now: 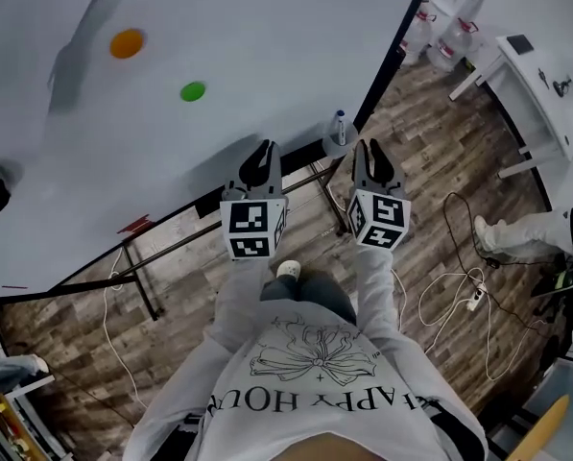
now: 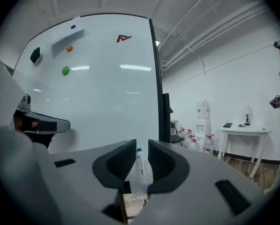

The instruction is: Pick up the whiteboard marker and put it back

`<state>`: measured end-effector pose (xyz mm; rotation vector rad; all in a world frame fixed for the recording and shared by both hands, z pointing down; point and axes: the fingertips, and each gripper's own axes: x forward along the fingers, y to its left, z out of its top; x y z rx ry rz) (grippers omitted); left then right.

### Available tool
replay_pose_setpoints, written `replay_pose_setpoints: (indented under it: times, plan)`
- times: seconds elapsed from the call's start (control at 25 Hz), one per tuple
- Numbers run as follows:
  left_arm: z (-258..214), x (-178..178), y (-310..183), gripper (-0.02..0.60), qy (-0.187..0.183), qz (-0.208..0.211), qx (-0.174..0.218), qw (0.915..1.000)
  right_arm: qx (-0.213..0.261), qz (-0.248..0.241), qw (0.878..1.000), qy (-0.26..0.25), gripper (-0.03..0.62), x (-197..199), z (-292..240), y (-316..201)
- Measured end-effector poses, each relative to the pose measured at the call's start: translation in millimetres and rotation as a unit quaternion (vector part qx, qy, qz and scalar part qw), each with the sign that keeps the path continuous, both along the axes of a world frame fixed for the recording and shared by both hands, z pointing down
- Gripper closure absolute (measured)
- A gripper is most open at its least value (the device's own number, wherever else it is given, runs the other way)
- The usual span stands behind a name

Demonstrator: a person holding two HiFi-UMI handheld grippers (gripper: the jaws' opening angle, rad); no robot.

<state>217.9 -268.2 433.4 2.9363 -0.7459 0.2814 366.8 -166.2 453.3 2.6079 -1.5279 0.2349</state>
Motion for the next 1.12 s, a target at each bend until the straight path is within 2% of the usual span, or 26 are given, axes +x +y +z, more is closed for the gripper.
replay_pose_setpoints:
  times: [0.36,0.6,1.12]
  plan:
    - [6,20,-14,0.574,-0.006,-0.036,-0.014,0.9992,-0.037,-0.051,0.998,-0.014,0.531,24,23,-36]
    - [12,28,-14,0.574,-0.014,-0.060,-0.020,0.9979,-0.072,-0.094,0.993,-0.019,0.503,35,42,-58]
    - [16,11,-9,0.574,-0.020,-0.111,-0.023,0.9934,-0.162,-0.154,0.974,-0.018,0.503,40,80,-83]
